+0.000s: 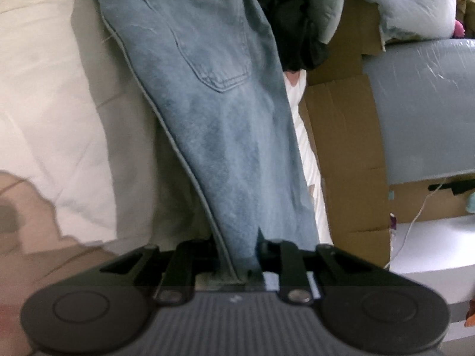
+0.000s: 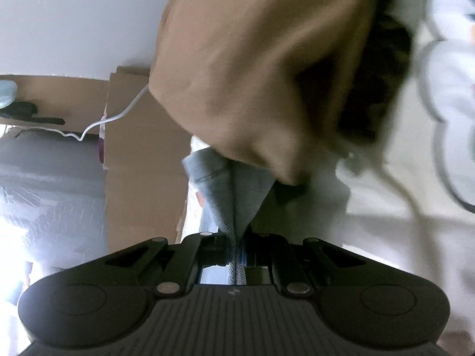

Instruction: Fold clothes

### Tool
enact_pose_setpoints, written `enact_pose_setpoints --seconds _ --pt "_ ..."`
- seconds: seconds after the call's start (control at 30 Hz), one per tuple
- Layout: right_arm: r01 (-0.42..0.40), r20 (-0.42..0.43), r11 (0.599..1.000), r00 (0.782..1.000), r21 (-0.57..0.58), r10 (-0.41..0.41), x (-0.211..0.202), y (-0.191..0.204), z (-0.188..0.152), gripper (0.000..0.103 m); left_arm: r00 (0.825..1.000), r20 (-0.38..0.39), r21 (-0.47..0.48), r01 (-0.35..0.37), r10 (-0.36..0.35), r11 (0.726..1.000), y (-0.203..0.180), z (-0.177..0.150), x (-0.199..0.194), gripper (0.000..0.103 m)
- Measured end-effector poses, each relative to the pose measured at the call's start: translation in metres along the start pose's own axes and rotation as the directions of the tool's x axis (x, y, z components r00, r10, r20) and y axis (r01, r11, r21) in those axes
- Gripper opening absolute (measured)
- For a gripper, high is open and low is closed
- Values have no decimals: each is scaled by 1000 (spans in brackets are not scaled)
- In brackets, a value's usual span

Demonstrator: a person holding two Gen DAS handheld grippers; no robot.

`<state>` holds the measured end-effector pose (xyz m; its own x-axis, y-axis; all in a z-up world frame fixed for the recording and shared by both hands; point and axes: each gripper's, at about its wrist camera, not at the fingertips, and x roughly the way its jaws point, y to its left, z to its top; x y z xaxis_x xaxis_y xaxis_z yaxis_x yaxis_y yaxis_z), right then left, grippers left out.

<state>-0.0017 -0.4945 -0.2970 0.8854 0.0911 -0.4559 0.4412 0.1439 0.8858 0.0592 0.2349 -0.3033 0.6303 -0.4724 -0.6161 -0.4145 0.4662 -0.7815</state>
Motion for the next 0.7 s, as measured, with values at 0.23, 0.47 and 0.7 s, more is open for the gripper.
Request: enact_pose_setpoints --seconds 0.23,0.47,0.7 --pt "24 18 999 1000 30 -25 -51 -31 -10 6 1000 -23 9 -13 13 1000 4 -20 -13 20" --pt "25 38 999 999 33 -27 -91 -43 -10 6 998 -55 38 -20 22 999 2 -43 -18 20" --pt "40 57 997 997 72 -44 -142 -76 -23 6 995 -87 62 -40 45 997 3 -61 -24 20"
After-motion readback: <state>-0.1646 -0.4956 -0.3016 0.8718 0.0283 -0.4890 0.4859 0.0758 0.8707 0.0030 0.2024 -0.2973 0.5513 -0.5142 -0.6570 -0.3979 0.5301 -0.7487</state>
